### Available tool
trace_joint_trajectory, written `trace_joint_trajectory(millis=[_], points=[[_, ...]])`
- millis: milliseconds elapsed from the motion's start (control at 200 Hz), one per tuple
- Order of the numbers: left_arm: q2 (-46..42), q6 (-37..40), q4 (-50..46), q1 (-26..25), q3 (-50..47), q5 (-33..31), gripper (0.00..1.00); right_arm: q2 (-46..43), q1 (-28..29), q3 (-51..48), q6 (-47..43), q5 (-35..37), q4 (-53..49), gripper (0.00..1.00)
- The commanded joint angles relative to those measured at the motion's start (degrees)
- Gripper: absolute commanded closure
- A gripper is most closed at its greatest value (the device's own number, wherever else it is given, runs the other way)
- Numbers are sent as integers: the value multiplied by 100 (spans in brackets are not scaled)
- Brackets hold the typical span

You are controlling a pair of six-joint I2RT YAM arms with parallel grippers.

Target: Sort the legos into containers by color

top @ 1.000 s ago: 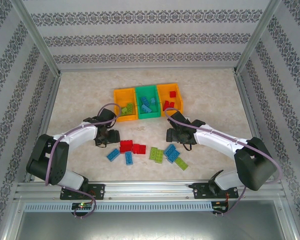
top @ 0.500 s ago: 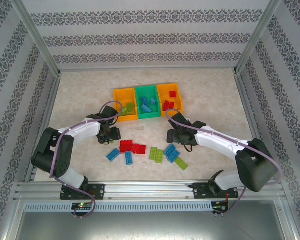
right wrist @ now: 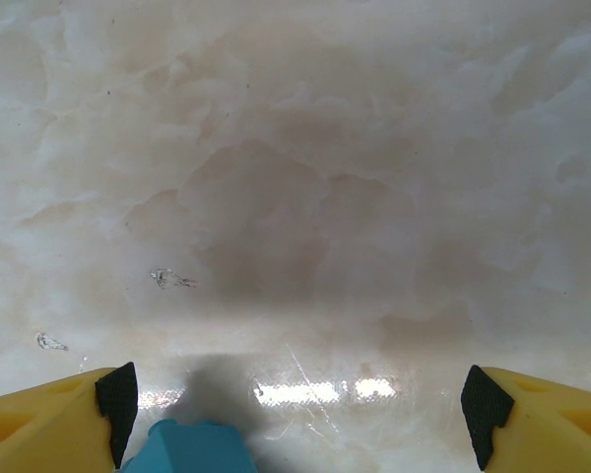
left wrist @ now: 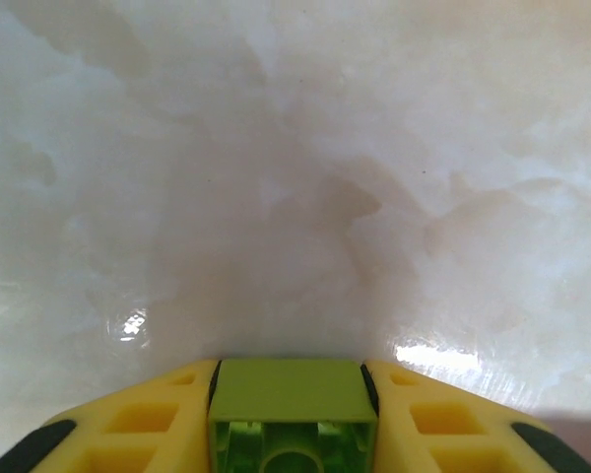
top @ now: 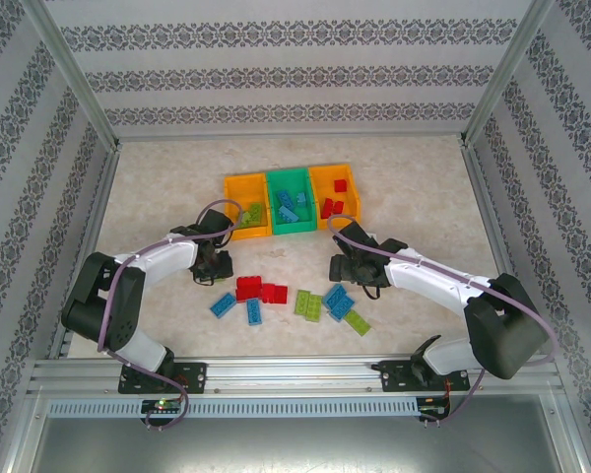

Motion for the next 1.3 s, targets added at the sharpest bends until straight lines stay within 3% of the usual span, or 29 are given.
trace_joint_trajectory(millis=[0, 195, 355, 629, 864, 1184, 1294], points=[[-127, 43, -58, -37, -64, -43, 71, -25, -52, -15, 139, -16, -11, 11], [-539, 117, -278, -43, 284, -389, 73, 36, -20, -15, 76, -4, -3, 12], [-610, 445, -325, -42, 1178, -452, 72, 89, 193, 47, -82, 93, 15, 12], [700, 946, -536, -30, 3175, -618, 71, -18, 415, 139, -162, 278, -73, 12], [1912, 1179, -755, -18, 4345, -610, 68, -315, 421, -148, 415, -251, -9, 14], [2424, 1075, -817, -14, 4602, -503, 51, -193, 463, -272, 698, -1047, 47, 21], [2315, 1021, -796, -15, 4496, -520, 40, 45, 462, -210, 715, -1150, 18, 23]])
